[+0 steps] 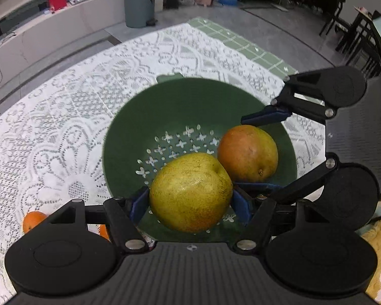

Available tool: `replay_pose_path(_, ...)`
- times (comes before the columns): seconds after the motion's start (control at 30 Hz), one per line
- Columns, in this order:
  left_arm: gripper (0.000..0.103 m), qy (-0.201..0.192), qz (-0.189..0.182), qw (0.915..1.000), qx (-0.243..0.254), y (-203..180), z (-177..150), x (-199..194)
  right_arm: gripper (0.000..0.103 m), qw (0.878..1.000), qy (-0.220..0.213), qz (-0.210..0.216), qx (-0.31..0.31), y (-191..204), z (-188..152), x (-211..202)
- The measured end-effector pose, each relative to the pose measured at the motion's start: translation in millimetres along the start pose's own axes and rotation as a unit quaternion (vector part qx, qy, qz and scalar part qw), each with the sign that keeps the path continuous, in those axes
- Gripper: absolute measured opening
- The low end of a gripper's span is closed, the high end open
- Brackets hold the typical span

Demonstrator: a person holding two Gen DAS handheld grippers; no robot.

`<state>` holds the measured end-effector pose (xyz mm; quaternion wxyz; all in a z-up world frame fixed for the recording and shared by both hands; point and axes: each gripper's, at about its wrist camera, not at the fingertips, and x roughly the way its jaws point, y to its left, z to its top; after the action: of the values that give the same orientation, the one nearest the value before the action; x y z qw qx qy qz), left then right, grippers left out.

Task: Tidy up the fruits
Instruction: 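Carry both pears into the green colander and open both tools, then lift both tools out of the colander back toward the fruit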

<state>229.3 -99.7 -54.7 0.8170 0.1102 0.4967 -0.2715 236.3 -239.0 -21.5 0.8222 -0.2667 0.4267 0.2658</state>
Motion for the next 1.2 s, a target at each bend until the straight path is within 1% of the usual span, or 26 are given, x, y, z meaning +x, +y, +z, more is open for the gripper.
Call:
replay_pose_path(0.1,0.079,0.014,-0.005,0.9999,0.003,2.3,1.5,8.7,0.064,1.0,0.015,0.012,-0.013,1.6,0.1,7.5)
replay_pose_path(0.2,0.079,0.027,-0.011,0.9995,-0.006,7.2,2.2,14.2,0.064,0.999,0.023,0.033,-0.013,1.3,1.0,11.2)
replay_pose_path(0.4,0.079,0.049,0.005,0.9987,0.016,7.3,5.6,19.9,0.064,0.996,0.044,0.073,0.011,-6.6,2.4,19.2)
replay_pose_path(0.53,0.079,0.063,0.016,0.9973,0.034,5.3,7.6,23.2,0.064,0.993,0.064,0.093,0.024,-6.9,2.7,23.8)
replay_pose_path(0.7,0.079,0.075,0.035,0.9955,0.045,2.4,10.2,30.4,0.064,0.991,0.086,0.096,0.025,-8.4,5.6,25.8)
replay_pose_path(0.8,0.079,0.08,0.043,0.9942,0.057,-0.6,9.8,32.0,0.064,0.991,0.092,0.097,0.016,-6.8,7.8,24.1)
replay_pose_path(0.9,0.079,0.082,0.053,0.9926,0.072,-4.2,10.8,34.7,0.065,0.992,0.093,0.089,-0.002,-5.1,11.9,17.7)
replay_pose_path(0.97,0.079,0.083,0.063,0.9913,0.08,-6.7,10.8,37.4,0.07,0.992,0.099,0.082,-0.012,-5.9,12.4,15.0)
replay_pose_path(1.03,0.08,0.084,0.071,0.9899,0.089,-10.4,10.2,38.2,0.07,0.992,0.102,0.078,-0.013,-7.1,11.3,12.7)
replay_pose_path(1.13,0.08,0.085,0.073,0.9896,0.091,-12.4,10.0,39.3,0.07,0.993,0.099,0.069,-0.012,-9.8,8.2,7.6)
replay_pose_path(1.2,0.079,0.08,0.067,0.9902,0.092,-13.1,10.2,38.2,0.072,0.993,0.096,0.064,-0.009,-11.8,6.0,4.8)
